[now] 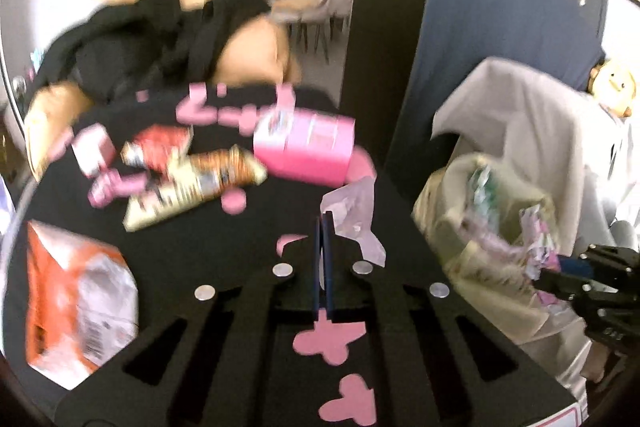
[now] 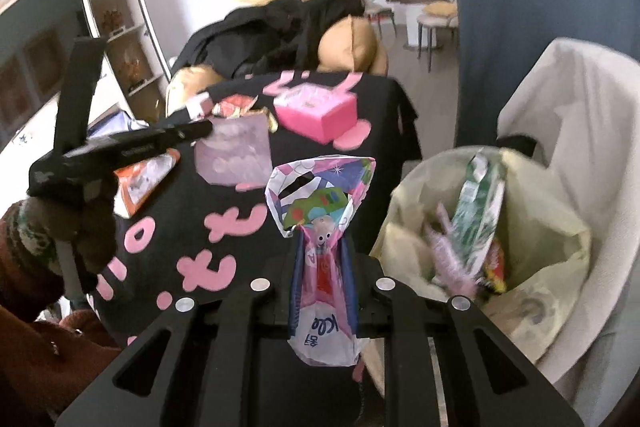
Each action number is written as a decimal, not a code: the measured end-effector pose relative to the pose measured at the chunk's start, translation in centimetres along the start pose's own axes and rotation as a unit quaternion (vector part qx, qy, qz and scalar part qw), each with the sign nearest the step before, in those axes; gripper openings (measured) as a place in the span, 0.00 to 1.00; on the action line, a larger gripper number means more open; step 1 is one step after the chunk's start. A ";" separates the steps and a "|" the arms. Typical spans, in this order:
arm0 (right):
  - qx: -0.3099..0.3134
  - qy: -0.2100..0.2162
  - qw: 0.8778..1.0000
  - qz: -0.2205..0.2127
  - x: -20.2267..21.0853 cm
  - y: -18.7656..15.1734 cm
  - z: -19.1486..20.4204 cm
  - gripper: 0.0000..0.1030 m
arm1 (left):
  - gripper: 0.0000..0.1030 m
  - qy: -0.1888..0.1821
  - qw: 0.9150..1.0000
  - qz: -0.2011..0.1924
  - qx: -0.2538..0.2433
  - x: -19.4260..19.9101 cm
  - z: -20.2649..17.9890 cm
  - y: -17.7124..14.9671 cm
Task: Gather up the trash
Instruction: 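Grasp the clear plastic wrapper with left tool while right tool holds tissue pack, then drop the clear wrapper in the bin with left tool while right carries tissue pack, then release the tissue pack into the bin with the right tool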
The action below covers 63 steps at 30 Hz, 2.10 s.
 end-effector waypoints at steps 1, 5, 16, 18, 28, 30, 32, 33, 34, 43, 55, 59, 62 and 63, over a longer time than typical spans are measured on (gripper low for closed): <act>0.002 -0.003 1.000 -0.007 0.5 0.4 -0.1 0.17 | 0.01 -0.001 1.000 -0.012 -0.007 0.8 -0.5 0.8; 0.018 -0.019 0.999 -0.047 2.9 2.6 -0.7 0.17 | 0.01 -0.009 0.998 -0.049 -0.029 3.4 -2.8 3.7; 0.011 -0.080 0.984 -0.156 10.0 8.1 -6.5 0.17 | 0.01 -0.068 0.991 -0.096 -0.066 6.1 -10.8 8.5; 0.005 -0.089 0.983 -0.163 10.8 8.4 -7.7 0.17 | 0.01 -0.084 0.989 -0.094 -0.070 5.7 -12.7 8.9; -0.015 -0.140 0.974 -0.176 12.5 7.9 -13.0 0.17 | 0.01 -0.149 0.986 -0.032 -0.062 -0.5 -19.5 8.1; -0.025 -0.145 0.973 -0.180 13.0 7.7 -14.1 0.17 | 0.01 -0.150 0.987 -0.016 -0.061 -1.8 -20.2 7.3; -0.033 -0.150 0.971 -0.184 13.2 7.3 -15.0 0.17 | 0.01 -0.144 0.987 -0.006 -0.068 -2.7 -20.7 6.5; -0.035 -0.151 0.971 -0.184 13.2 7.1 -15.2 0.17 | 0.01 -0.141 0.987 0.001 -0.073 -3.4 -21.0 6.1; -0.038 -0.151 0.970 -0.184 13.1 6.9 -15.4 0.17 | 0.01 -0.139 0.987 0.006 -0.076 -3.8 -21.1 5.8; -0.047 -0.148 0.972 -0.176 11.8 6.4 -15.7 0.17 | 0.18 -0.151 0.980 0.094 -0.088 -9.8 -23.0 2.7; -0.053 -0.090 0.980 -0.168 6.6 6.6 -14.0 0.17 | 0.37 -0.117 0.990 0.061 -0.051 -5.0 -16.6 2.6; -0.063 -0.075 0.982 -0.160 4.3 6.1 -13.9 0.18 | 0.38 -0.110 0.992 0.050 -0.043 -2.8 -14.1 2.1; -0.069 -0.080 0.984 -0.143 2.5 5.6 -14.2 0.18 | 0.38 -0.106 0.993 0.048 -0.029 -1.7 -12.0 1.4; -0.069 -0.081 0.985 -0.137 2.0 5.4 -14.2 0.18 | 0.38 -0.103 0.993 0.049 -0.020 -1.5 -11.0 1.1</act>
Point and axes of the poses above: each gripper's, at about its wrist camera, not at the fingertips, and x roughly against the way its jaws point, z to its left, y to its top, the point moved 7 cm from there along -x, roughly the way its jaws point, and after that the axes turned 4 degrees about -y, right-handed, at the moved point
